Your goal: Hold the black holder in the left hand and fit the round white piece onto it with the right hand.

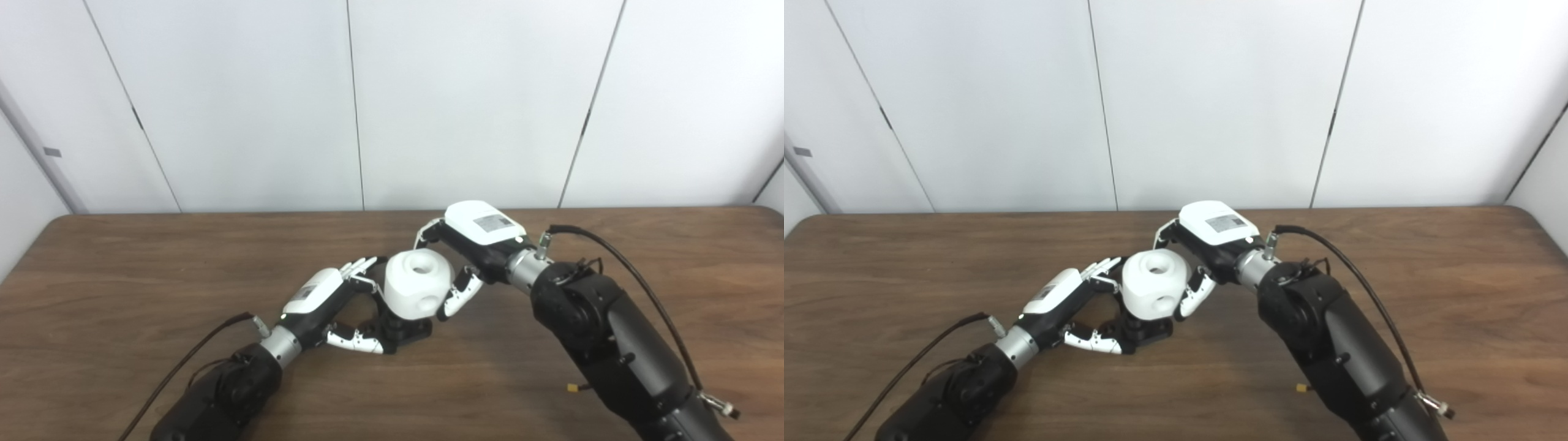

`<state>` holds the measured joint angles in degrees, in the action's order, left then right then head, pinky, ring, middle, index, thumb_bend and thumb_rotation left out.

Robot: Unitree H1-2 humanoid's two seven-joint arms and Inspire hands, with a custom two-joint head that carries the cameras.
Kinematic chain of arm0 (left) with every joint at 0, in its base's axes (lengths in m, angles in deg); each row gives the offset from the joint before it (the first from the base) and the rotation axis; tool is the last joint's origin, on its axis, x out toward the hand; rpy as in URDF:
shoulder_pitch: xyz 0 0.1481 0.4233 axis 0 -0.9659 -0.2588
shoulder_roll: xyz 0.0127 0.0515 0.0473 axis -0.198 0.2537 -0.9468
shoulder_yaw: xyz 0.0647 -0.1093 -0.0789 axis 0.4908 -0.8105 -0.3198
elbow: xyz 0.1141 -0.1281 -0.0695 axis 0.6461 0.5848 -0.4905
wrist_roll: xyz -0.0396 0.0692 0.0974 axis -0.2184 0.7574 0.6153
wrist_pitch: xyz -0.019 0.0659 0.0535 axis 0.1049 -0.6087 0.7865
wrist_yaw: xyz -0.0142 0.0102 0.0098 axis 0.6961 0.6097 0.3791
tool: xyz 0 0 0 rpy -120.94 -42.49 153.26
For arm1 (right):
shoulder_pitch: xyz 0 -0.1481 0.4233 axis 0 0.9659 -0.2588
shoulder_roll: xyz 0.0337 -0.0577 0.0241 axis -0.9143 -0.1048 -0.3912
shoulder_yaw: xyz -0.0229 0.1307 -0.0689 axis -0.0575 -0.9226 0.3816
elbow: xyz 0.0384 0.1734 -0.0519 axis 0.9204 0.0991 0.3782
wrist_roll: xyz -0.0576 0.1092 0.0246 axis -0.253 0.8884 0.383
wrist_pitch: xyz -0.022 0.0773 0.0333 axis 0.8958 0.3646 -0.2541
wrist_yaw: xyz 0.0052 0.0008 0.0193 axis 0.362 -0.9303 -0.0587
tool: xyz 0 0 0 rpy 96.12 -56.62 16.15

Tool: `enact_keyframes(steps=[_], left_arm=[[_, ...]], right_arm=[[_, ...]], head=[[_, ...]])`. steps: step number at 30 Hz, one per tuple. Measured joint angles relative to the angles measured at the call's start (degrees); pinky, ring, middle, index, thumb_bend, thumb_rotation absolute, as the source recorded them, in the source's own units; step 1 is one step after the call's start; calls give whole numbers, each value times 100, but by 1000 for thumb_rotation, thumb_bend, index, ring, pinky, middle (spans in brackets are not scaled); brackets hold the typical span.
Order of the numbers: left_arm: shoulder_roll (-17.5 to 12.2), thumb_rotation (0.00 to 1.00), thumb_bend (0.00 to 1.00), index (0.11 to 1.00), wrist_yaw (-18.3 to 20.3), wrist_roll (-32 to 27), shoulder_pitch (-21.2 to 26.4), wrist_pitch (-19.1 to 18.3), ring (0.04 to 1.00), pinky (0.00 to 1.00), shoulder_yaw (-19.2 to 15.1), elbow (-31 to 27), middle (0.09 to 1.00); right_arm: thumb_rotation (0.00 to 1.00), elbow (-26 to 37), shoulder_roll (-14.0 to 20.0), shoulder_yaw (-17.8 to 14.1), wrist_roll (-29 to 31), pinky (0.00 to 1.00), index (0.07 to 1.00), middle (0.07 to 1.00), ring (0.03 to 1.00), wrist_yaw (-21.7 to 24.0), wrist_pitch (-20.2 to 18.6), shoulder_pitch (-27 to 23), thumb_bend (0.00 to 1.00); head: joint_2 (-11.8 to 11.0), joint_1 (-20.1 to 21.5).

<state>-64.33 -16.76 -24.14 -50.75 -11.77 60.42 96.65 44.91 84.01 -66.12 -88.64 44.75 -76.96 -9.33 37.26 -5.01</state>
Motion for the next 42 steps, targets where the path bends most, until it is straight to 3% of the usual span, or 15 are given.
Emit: enact_keyframes(steps=[23,42], left_arm=[[33,62,525,482,29,29,17,-64,1000,1000,-7,-49,976],[43,62,525,482,173,26,-17,-197,1000,1000,-21,-184,983]], right_arm=[[138,-6,-179,123,-42,668,480,748,757,-33,40,-40,526],[138,47,271,379,23,640,480,756,754,350,348,-146,526]], head=[[70,9],[141,44]])
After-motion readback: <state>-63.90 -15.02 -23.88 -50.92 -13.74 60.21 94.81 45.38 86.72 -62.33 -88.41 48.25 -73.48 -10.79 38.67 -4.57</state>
